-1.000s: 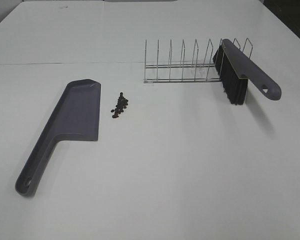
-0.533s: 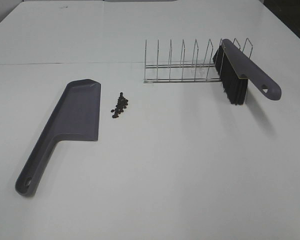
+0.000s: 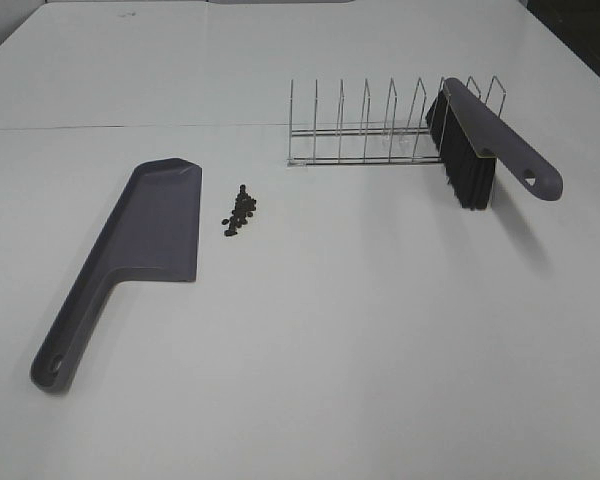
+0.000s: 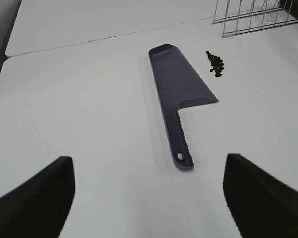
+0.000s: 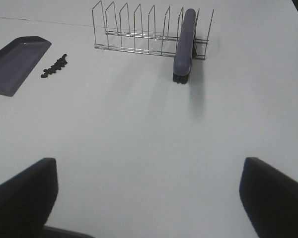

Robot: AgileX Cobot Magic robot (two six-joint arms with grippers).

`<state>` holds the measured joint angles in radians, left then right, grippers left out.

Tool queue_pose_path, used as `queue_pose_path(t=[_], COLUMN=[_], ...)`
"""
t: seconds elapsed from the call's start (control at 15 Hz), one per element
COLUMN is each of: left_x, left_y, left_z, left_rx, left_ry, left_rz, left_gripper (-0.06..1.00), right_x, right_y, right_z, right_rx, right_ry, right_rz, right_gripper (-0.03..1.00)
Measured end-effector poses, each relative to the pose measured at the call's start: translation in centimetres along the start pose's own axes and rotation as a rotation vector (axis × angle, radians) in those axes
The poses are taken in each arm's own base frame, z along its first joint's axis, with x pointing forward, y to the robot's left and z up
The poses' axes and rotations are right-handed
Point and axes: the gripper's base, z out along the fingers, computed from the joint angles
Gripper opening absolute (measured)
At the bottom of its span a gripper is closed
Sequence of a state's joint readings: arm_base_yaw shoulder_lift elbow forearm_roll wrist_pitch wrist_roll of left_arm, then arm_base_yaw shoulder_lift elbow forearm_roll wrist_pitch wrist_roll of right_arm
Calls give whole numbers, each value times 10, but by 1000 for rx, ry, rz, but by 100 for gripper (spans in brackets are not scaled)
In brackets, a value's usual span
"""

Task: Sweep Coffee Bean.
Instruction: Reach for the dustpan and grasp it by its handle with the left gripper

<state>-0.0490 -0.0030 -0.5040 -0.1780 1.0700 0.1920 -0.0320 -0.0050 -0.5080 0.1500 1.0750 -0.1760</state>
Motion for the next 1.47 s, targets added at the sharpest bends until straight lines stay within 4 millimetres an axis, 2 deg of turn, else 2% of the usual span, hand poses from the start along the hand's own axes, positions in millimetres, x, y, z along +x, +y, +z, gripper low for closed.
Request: queue_pose_path(t=[1.47], left_x=[0], left_y=[0], left_z=[0], left_rx=[0], left_ry=[0], left_rz=[0], left_gripper=[76], right_x=[0], right_y=[0], right_z=[0], right_rx=[0], right_ry=[0], right_rz=[0], right_gripper=[85])
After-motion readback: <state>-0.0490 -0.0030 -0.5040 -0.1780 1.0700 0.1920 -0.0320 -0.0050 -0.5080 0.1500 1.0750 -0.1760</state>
